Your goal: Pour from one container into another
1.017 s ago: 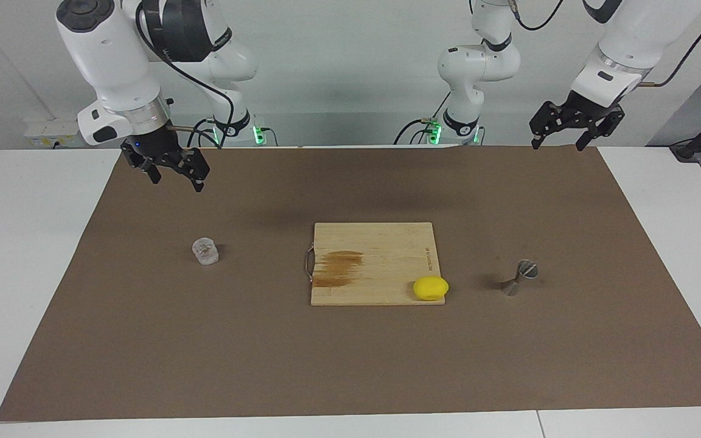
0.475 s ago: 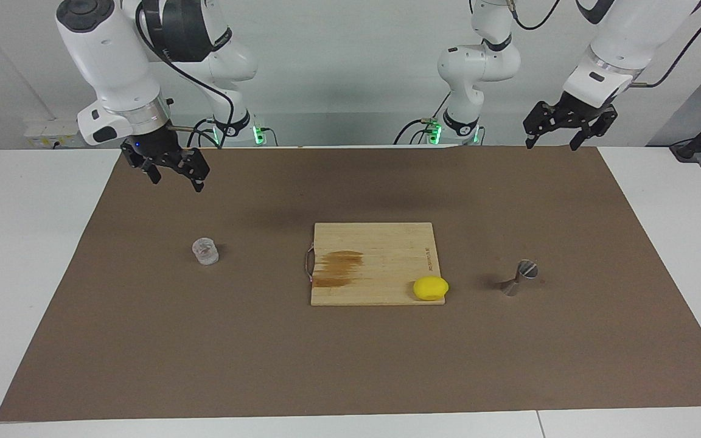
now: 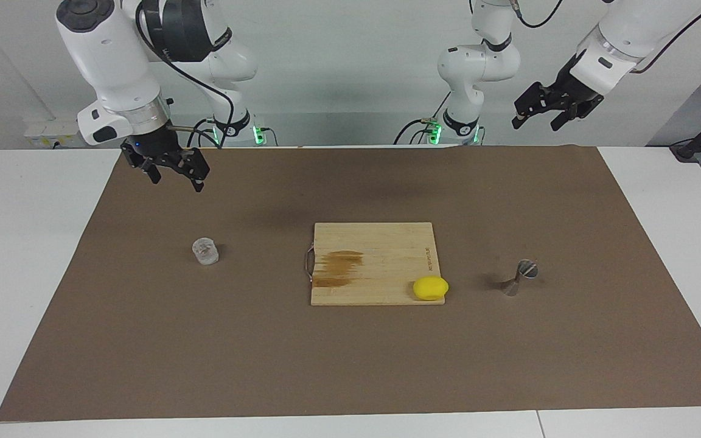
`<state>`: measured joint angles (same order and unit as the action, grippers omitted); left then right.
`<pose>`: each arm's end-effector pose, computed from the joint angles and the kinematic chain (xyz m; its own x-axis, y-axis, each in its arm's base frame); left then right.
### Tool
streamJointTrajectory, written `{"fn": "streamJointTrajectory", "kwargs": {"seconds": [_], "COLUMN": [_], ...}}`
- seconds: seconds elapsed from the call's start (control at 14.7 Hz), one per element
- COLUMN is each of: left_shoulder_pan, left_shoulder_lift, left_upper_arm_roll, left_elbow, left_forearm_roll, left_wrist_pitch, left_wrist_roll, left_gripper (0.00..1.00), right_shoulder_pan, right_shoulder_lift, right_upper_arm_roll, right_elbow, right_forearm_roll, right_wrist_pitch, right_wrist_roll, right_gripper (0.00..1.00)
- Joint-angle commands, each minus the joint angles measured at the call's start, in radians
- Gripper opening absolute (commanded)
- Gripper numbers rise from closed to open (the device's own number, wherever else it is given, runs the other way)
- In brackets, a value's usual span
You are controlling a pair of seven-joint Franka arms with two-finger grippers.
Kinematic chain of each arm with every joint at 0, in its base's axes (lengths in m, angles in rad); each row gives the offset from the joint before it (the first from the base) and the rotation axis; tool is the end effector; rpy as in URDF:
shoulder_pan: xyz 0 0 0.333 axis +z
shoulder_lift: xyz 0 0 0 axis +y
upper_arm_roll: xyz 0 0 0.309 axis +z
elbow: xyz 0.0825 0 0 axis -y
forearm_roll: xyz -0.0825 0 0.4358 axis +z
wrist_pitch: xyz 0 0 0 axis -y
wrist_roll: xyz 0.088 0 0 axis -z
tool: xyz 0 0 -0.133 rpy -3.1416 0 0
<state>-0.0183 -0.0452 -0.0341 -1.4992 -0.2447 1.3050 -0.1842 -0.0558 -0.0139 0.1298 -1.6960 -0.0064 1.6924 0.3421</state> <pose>0.5557 -0.0663 0.6380 0.9812 0.0642 -0.1822 0.1025 -0.9725 0.2093 0.6082 0.0447 0.5445 0.9644 -0.2641 0.0123 -0.2642 -0.9645 0.0043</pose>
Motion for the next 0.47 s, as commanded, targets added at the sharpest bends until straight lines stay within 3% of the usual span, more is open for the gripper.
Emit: {"fn": "streamJointTrajectory", "kwargs": {"seconds": [0.0,0.2,0.41], "left_shoulder_pan": [0.066,0.081,0.13], "left_shoulder_lift": [0.083,0.172,0.26], "left_upper_arm_roll": [0.0,0.002,0.002], "left_elbow": [0.031,0.037,0.027], "left_forearm_roll": [-0.09,-0.148,-0.308], "left_wrist_pitch": [0.034,0.104,0.209], "left_wrist_roll": [-0.07,-0.246,-0.565], "left_gripper": [1.0,1.0,1.0], "right_shoulder_pan": [-0.01,-0.01,-0.01], "right_shoulder_lift": [-0.001,-0.001,-0.001], "right_upper_arm_roll": [0.004,0.004,0.004], "right_elbow": [0.009,0.009,0.009], "right_forearm_roll": [-0.003,-0.003,-0.003], "right_wrist_pitch": [-0.011,-0.011,-0.011], "right_wrist_roll": [-0.025,-0.025,-0.025], "right_gripper": [1.0,1.0,1.0]}}
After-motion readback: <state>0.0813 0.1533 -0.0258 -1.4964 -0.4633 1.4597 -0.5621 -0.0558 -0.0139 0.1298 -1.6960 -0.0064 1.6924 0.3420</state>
